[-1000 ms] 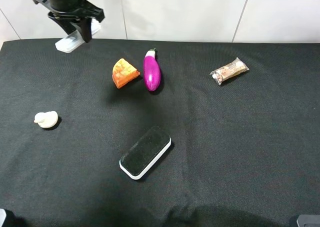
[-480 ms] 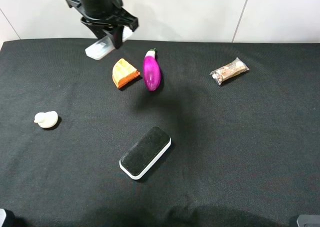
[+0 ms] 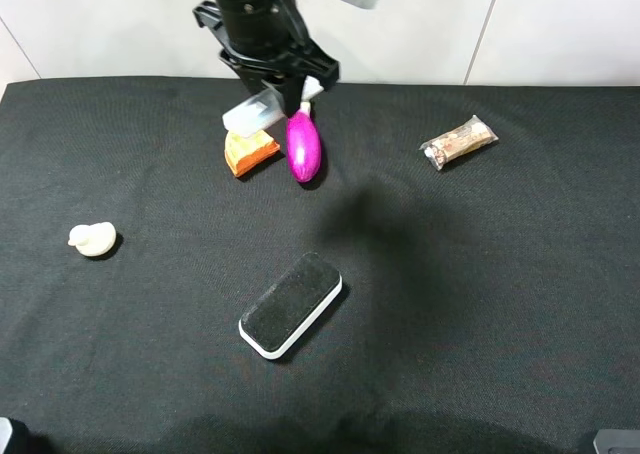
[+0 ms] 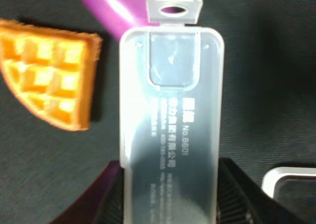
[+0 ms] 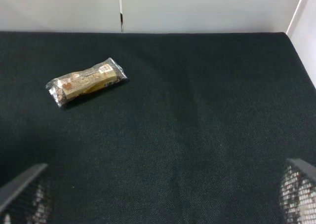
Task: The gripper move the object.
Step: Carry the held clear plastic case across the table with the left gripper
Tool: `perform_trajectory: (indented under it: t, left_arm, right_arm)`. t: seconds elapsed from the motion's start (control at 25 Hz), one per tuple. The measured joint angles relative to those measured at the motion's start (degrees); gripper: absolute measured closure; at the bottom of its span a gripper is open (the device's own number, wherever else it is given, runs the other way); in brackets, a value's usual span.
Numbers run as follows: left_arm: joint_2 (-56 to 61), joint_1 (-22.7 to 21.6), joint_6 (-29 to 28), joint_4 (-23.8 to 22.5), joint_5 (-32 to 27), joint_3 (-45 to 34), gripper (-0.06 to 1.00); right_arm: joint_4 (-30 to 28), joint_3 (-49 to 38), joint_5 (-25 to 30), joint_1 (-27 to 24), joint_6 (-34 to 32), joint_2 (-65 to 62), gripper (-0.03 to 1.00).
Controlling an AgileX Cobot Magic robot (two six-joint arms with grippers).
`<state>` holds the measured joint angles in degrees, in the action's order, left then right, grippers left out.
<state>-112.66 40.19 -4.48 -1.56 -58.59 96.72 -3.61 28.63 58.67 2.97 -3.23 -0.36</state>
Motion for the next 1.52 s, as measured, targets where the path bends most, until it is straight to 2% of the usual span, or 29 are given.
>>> perform_trajectory:
  t: [0.76, 1.52]
  left_arm:
    - [0.00, 11.39, -3.42, -0.02, 5.33, 0.00, 0.48]
    - [0.00, 20.39, -7.71, 0.16, 5.39, 0.00, 0.48]
  right_arm:
    - [0.00, 0.00, 0.00, 0.00, 0.00, 0.00, 0.27]
    - [0.00, 0.00, 0.00, 0.00, 0.00, 0.00, 0.27]
